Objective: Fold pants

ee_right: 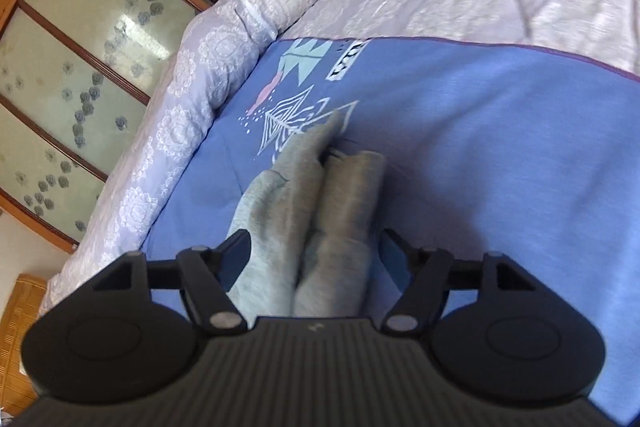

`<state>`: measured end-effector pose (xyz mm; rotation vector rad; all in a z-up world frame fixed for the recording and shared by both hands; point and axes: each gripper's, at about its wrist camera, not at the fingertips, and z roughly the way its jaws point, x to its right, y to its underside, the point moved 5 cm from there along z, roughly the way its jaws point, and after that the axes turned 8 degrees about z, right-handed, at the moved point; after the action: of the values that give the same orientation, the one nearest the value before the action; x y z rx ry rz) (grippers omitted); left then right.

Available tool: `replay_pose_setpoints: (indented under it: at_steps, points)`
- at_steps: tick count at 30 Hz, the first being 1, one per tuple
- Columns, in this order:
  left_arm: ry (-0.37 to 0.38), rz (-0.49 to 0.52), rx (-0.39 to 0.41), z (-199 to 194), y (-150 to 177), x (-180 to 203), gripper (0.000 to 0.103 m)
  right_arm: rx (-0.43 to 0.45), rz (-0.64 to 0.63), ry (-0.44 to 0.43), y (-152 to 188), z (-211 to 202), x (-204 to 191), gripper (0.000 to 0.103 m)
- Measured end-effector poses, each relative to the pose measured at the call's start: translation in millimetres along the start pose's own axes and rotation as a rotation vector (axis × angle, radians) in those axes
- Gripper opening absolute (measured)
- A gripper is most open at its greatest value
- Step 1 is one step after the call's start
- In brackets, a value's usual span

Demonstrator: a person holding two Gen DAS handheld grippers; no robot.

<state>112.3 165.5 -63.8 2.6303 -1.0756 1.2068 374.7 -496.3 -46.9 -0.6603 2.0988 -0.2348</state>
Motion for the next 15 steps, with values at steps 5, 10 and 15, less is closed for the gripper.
replay_pose_setpoints:
  at_steps: [5,10,15]
  points:
    - [0.027,-0.144,-0.025,0,-14,-26,0.009,0.033,-0.072,0.169,3,5,-7,0.015]
    - [0.063,-0.071,0.051,-47,-35,-12,0.009,0.108,-0.067,0.062,-7,-76,4,0.014]
    - [0.049,-0.018,0.092,-100,-48,-4,0.008,0.143,-0.088,0.022,2,-196,39,0.014]
